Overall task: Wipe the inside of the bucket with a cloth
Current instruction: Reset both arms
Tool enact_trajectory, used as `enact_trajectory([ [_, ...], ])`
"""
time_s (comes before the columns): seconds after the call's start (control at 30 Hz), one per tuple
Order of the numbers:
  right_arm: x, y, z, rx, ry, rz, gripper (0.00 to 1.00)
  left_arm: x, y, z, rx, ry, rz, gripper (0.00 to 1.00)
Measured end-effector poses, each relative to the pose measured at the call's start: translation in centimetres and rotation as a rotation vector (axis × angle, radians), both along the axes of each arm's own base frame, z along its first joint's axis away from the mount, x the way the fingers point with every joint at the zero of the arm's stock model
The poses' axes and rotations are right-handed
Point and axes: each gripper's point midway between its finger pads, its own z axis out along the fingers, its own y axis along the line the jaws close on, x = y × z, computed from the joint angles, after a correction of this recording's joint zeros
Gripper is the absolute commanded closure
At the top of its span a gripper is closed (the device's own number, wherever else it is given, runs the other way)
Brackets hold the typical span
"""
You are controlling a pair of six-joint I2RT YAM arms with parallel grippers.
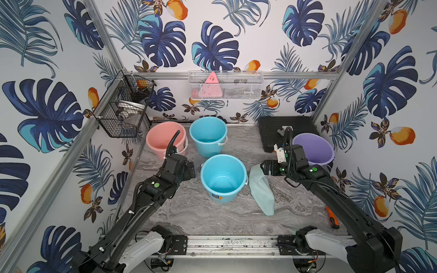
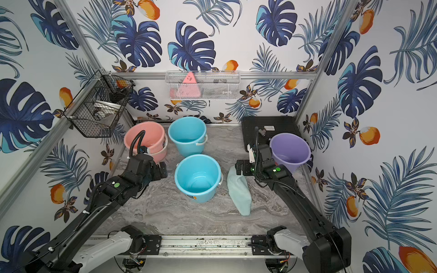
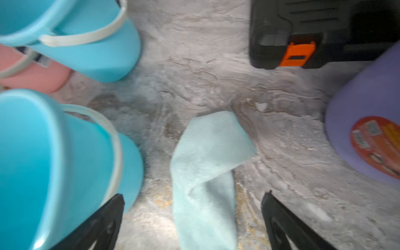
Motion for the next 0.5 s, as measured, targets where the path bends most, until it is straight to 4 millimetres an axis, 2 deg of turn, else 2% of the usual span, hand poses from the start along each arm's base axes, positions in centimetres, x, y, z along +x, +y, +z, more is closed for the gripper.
enact_trajectory([
  [0.13, 0.8, -3.0, -4.4, -0.159, -0.082, -0.064, 0.00, -0.1, 3.0, -1.9, 0.140, -0.040, 0.115, 0.01],
  [0.23, 1.6, -5.4, -6.5, -0.249, -0.133, -0.125, 0.00, -0.1, 4.9, -3.2, 0.244, -0.085, 0.189, 0.01],
  [0.4, 2.3, -9.4, -9.0, -0.279, -0.198, -0.255, 0.00, 0.1, 6.2, -6.5, 0.387, -0.152, 0.178, 0.01],
  [0.5, 2.4, -11.0, -10.5, -0.270, -0.229, -0.308, 0.00, 0.4, 6.3, -8.5, 0.448, -0.172, 0.139, 0.01],
])
